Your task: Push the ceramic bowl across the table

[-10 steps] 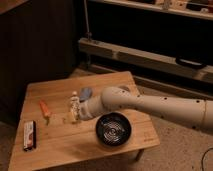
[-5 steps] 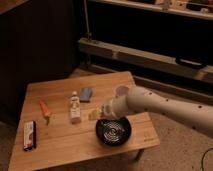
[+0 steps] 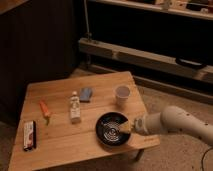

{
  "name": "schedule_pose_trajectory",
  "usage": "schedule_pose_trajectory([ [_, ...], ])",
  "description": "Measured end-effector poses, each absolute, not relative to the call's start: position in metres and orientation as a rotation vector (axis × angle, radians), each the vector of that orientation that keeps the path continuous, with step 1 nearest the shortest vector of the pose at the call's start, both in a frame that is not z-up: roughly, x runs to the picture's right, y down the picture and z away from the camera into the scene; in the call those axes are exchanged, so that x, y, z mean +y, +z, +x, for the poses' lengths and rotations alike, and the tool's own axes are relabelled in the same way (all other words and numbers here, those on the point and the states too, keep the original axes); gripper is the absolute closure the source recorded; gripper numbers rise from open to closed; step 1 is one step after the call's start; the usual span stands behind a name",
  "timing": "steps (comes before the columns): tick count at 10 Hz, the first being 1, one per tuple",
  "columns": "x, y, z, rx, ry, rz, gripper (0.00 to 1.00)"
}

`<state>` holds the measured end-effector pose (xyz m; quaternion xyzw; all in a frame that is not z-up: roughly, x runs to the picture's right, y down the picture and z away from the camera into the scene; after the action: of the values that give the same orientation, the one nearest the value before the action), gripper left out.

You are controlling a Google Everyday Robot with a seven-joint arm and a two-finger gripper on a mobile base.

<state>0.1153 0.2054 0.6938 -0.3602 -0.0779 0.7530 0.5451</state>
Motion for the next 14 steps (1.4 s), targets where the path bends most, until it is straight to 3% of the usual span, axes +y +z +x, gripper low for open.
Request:
schedule_pose_trajectory([
  [10,0.217,0.697,0.126,-0.175,1.843,-0.844,0.62],
  [14,0.196,0.702,0.145,-0.121,1.947,-0.823,0.62],
])
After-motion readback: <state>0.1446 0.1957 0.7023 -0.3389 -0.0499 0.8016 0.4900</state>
